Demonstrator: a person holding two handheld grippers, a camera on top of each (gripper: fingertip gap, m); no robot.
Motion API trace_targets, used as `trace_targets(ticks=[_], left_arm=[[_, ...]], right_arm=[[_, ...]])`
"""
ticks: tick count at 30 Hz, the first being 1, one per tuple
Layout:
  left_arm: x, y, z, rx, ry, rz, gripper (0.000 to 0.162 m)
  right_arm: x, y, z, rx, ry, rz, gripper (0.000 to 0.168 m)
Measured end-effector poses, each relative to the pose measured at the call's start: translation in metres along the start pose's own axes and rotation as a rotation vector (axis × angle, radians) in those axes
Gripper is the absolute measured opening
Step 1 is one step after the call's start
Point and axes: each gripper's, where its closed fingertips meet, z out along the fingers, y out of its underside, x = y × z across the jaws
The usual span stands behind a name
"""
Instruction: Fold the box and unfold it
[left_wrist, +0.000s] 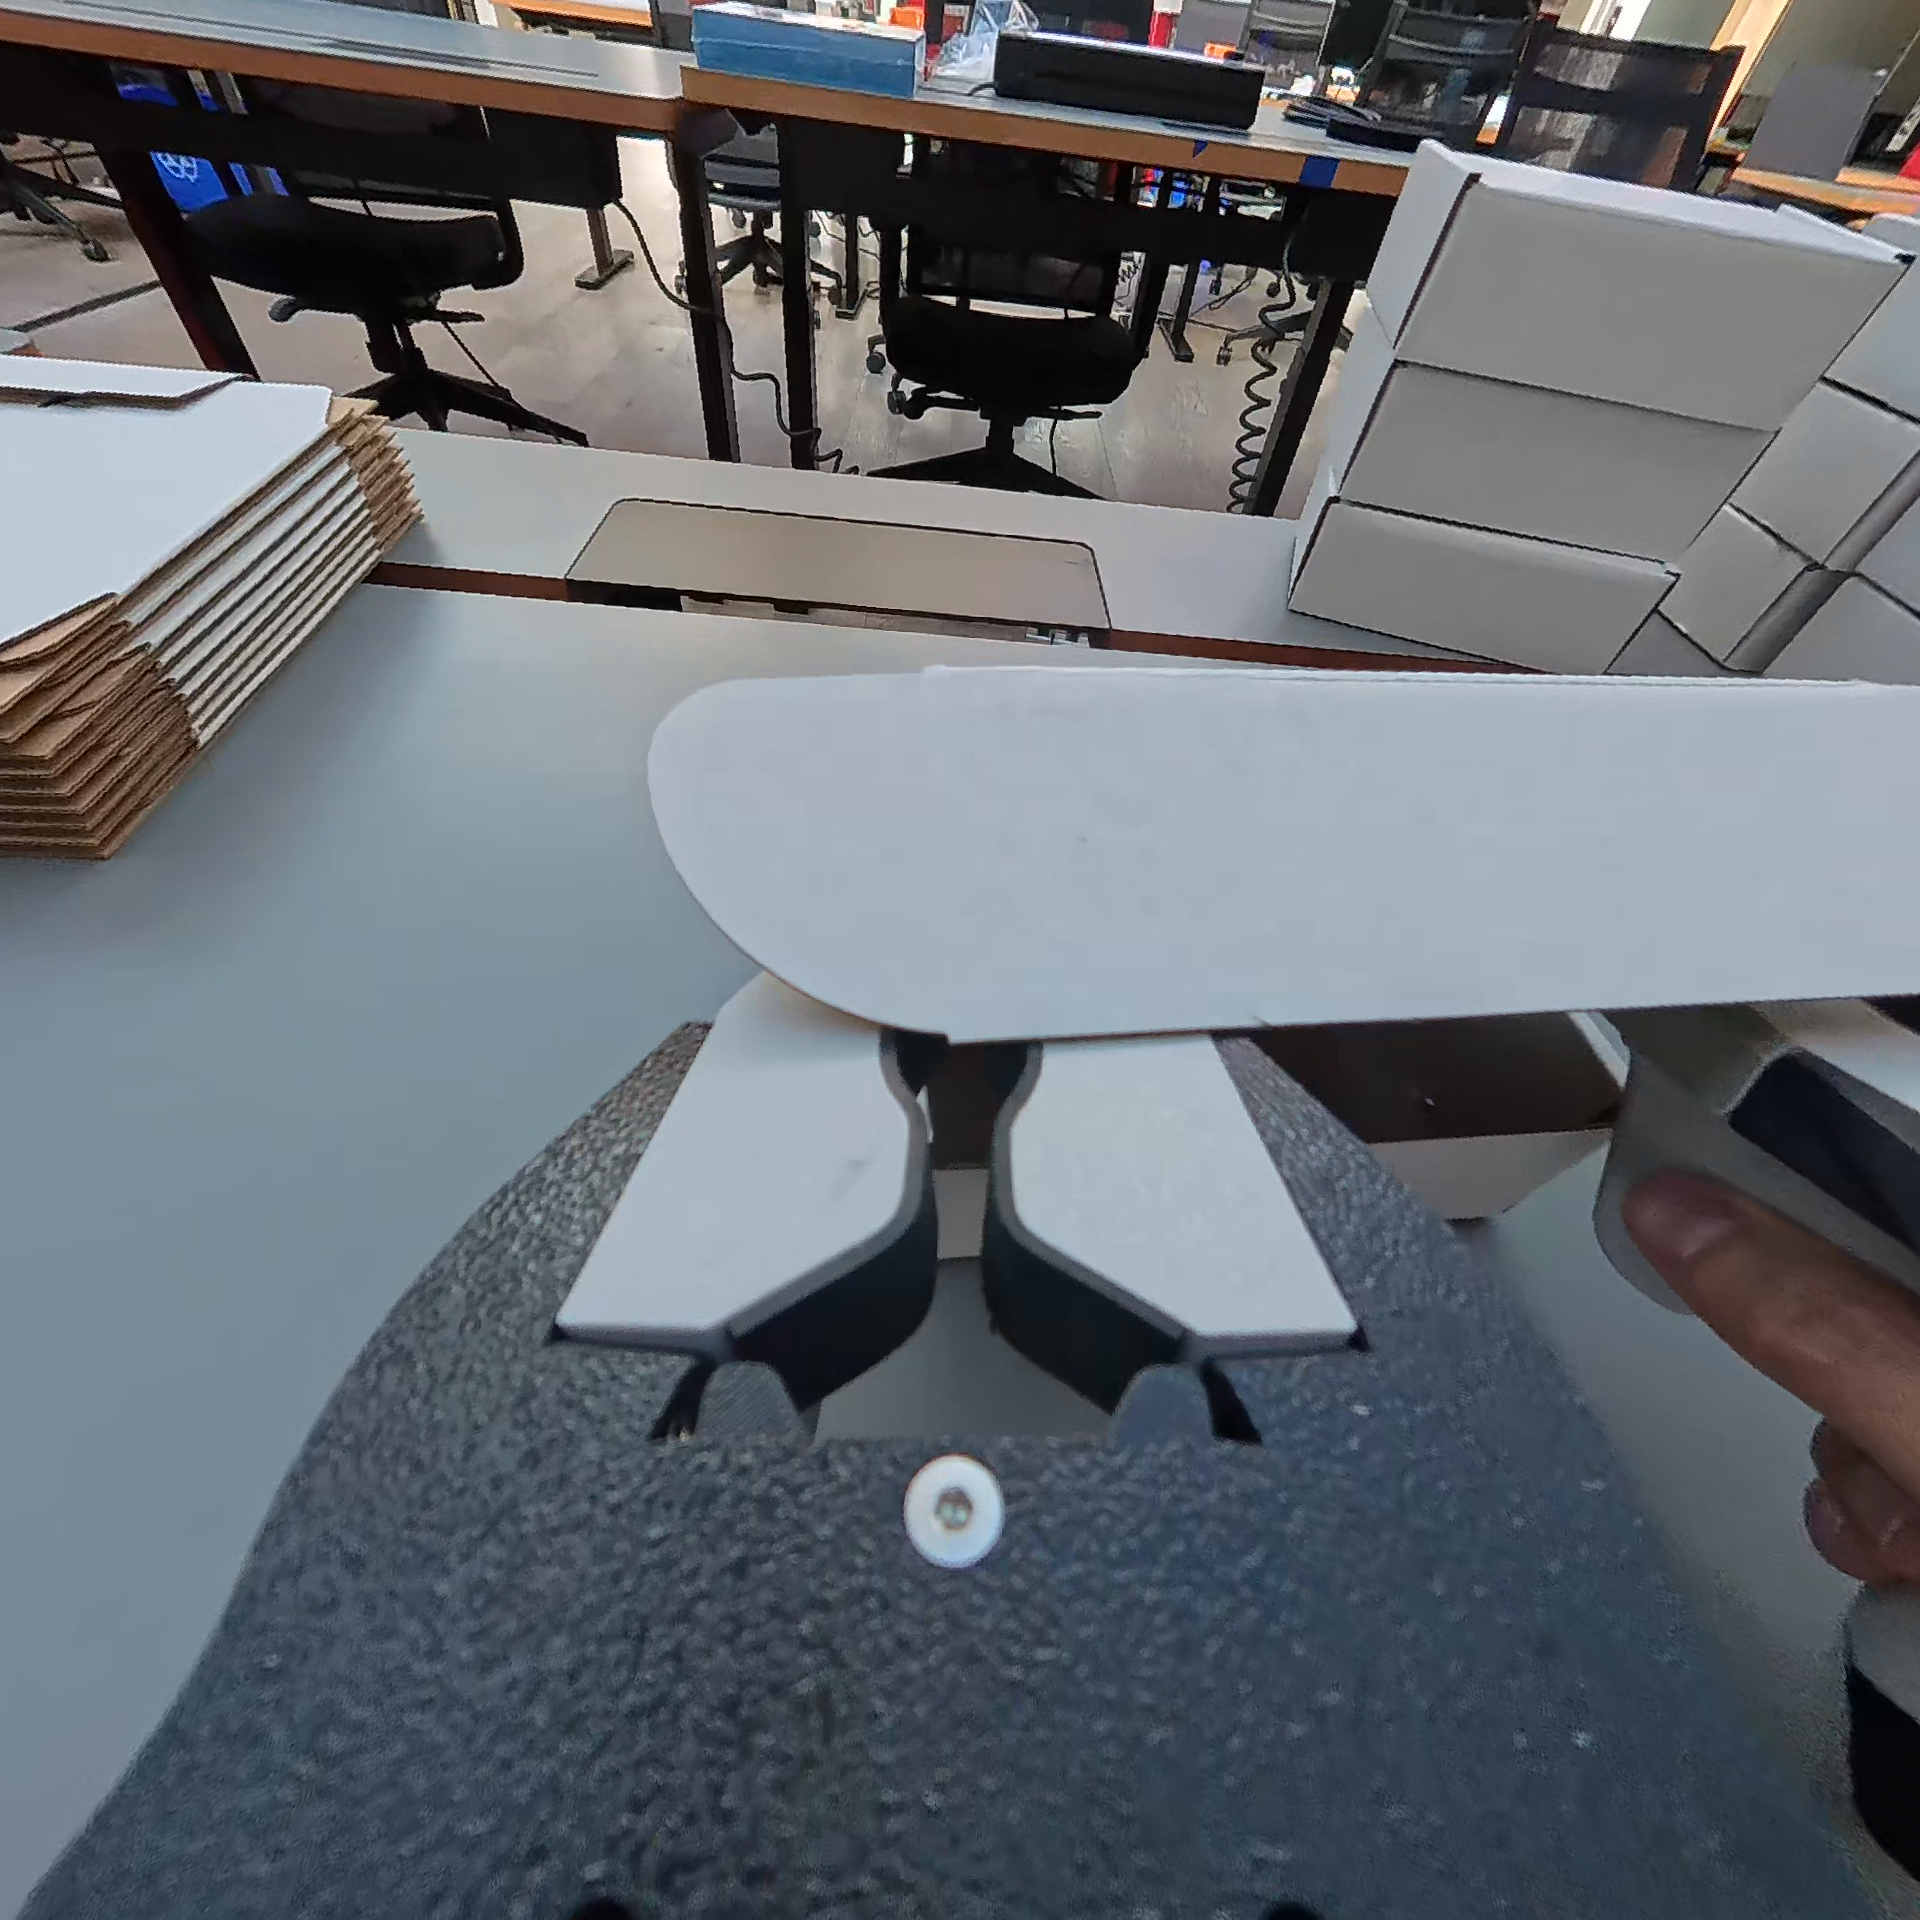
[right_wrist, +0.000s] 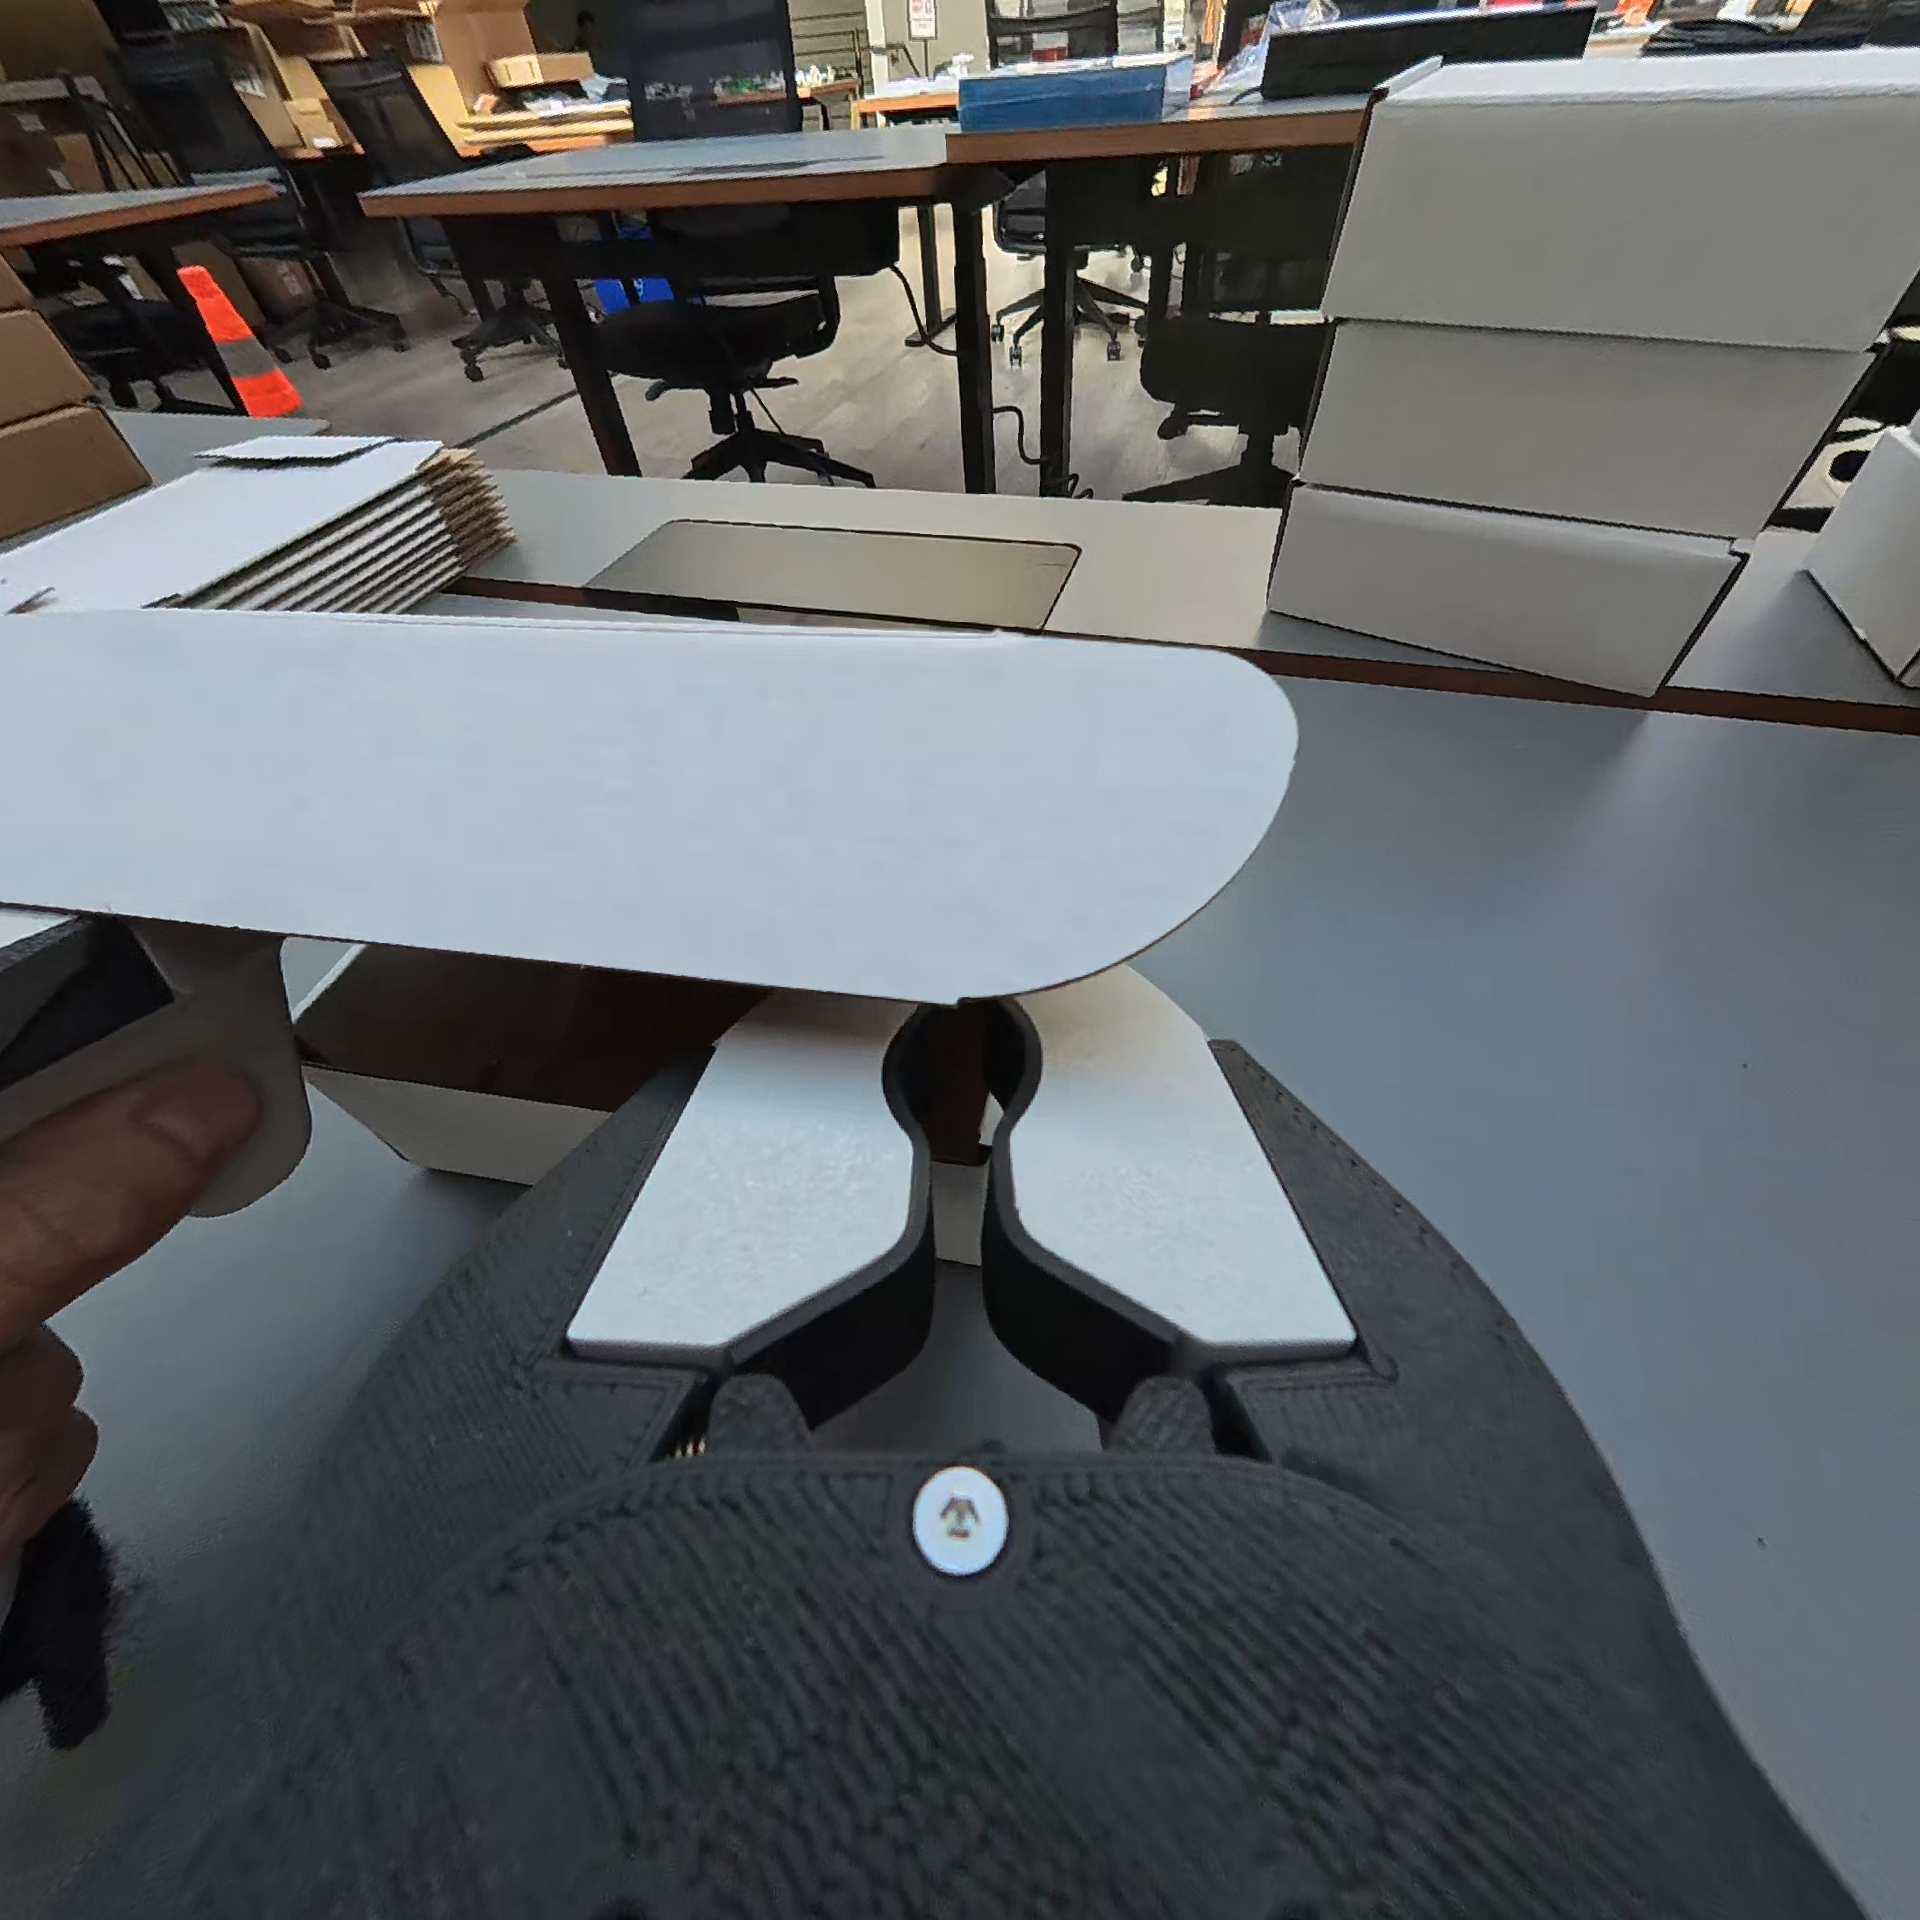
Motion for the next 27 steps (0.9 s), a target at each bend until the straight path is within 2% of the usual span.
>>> trace_targets(ticks=[8,15,21,25,27], left_arm=[[-0.001,0.004,0.004,-0.028,-0.007,-0.058,0.002],[0.000,0.025,0.003,-0.104,0.021,-0.085,0.001],[-0.001,0.026,0.002,-0.102,0.044,-0.054,0.000],[-0.001,0.018,-0.002,-0.059,0.152,-0.019,0.009],[0.002,0.017,-0.009,-0.050,0.250,0.033,0.023]], right_arm=[[-0.006,0.006,0.000,0.005,0.043,-0.018,0.005],[-0.003,0.022,0.001,-0.112,0.041,-0.070,0.004],[-0.001,0.026,0.002,-0.149,0.023,-0.145,0.004],[0.000,0.027,0.002,-0.144,0.040,-0.175,0.004],[0.000,0.026,0.003,-0.144,0.033,-0.180,0.004]])
